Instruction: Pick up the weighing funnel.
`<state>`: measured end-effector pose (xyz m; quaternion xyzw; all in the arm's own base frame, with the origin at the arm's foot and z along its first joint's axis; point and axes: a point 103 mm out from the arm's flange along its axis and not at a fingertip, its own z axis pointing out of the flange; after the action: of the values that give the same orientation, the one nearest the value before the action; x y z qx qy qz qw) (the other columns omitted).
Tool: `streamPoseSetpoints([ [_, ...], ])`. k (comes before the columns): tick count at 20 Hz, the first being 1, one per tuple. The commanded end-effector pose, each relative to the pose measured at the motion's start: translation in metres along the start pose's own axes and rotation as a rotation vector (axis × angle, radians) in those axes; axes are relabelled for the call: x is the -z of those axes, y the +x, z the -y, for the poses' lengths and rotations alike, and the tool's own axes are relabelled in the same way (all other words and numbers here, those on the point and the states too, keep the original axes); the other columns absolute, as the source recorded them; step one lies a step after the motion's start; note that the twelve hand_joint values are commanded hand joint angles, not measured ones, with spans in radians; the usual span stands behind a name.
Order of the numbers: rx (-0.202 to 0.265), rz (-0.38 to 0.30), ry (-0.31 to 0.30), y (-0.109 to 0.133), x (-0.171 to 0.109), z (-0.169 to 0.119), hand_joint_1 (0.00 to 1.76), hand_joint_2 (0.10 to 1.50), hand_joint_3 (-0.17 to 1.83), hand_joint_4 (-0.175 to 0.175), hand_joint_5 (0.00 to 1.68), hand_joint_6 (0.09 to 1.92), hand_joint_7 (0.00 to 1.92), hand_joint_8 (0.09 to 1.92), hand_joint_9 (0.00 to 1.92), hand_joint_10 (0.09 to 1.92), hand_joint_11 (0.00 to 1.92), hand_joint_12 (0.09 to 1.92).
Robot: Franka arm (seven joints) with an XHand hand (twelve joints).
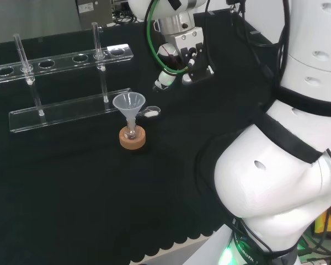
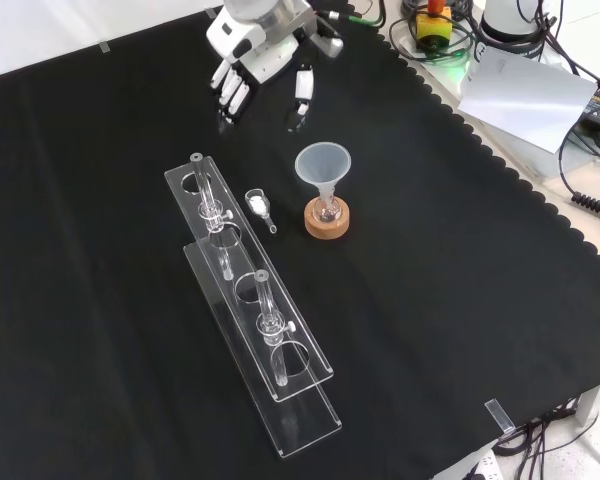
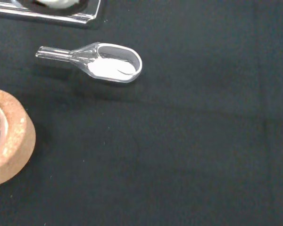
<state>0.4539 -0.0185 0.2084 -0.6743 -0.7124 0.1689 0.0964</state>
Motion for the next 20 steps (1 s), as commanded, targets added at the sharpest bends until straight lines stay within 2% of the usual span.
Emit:
streamPoseSetpoints([
  [1, 0.024, -0.009, -0.002, 0.002, -0.017, -0.023, 0.72, 0.75, 0.45, -0.058, 0.55, 0.09, 0.36, 0.7, 0.64, 0.59, 0.36, 1.34],
  [11, 0.054, -0.007, 0.027, 0.016, -0.04, -0.041, 0.84, 0.7, 0.48, -0.055, 0.58, 0.09, 0.4, 0.7, 0.67, 0.57, 0.4, 1.32],
  [14, 0.076, -0.008, 0.023, 0.019, -0.047, -0.045, 0.84, 0.68, 0.51, -0.054, 0.58, 0.09, 0.41, 0.7, 0.67, 0.56, 0.4, 1.32],
  [20, 0.082, -0.018, 0.004, 0.023, -0.062, -0.049, 0.82, 0.68, 0.53, -0.054, 0.6, 0.09, 0.42, 0.7, 0.68, 0.56, 0.4, 1.32],
])
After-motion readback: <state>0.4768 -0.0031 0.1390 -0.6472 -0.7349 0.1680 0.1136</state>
